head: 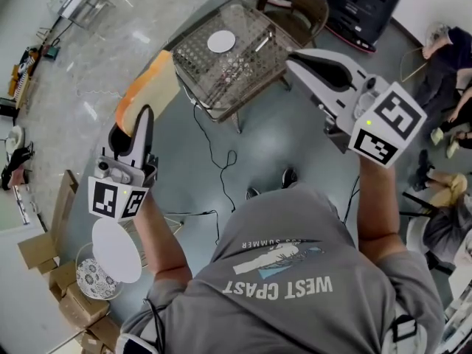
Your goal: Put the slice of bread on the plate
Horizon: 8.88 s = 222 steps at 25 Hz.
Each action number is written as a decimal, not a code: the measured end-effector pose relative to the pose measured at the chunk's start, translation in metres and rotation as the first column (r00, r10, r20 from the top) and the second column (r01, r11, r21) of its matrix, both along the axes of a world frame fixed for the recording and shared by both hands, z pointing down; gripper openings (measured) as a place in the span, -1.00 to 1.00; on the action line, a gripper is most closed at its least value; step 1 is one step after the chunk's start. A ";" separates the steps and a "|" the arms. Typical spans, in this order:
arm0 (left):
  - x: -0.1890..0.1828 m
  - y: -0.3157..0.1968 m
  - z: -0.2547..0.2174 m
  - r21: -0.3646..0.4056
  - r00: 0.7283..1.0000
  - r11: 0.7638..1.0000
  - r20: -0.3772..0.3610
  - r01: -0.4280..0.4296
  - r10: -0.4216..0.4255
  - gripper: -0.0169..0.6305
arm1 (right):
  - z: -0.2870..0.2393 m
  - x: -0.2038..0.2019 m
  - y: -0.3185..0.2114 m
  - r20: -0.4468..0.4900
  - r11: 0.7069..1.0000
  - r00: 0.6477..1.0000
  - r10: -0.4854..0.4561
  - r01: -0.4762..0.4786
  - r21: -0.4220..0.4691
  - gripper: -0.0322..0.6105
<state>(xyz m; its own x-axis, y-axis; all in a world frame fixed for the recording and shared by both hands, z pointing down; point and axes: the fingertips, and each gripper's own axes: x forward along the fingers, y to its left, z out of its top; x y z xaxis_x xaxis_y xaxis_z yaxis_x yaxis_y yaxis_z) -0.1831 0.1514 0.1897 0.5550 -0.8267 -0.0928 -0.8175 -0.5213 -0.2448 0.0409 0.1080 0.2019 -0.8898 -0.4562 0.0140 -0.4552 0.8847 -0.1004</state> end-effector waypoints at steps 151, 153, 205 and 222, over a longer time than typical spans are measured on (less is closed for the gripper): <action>-0.051 -0.501 0.200 -0.255 0.984 0.963 0.171 0.086 -0.042 -0.64 | 0.093 -0.098 -0.460 -0.076 0.972 0.991 -0.112 0.093 -0.217 -0.87; -0.052 -0.508 0.220 -0.264 0.975 0.959 0.217 0.102 -0.044 -0.64 | 0.100 -0.096 -0.465 -0.082 0.969 0.990 -0.112 0.091 -0.230 -0.87; -0.038 -0.579 0.582 -0.358 0.532 0.887 0.831 0.291 0.161 -0.64 | 0.217 -0.074 -0.530 -0.214 0.896 0.966 -0.147 0.038 -0.443 -0.87; -0.014 -0.552 0.633 -0.547 0.548 0.792 0.764 0.270 0.341 -0.29 | 0.232 -0.070 -0.523 -0.223 0.880 0.964 -0.148 0.025 -0.474 -0.87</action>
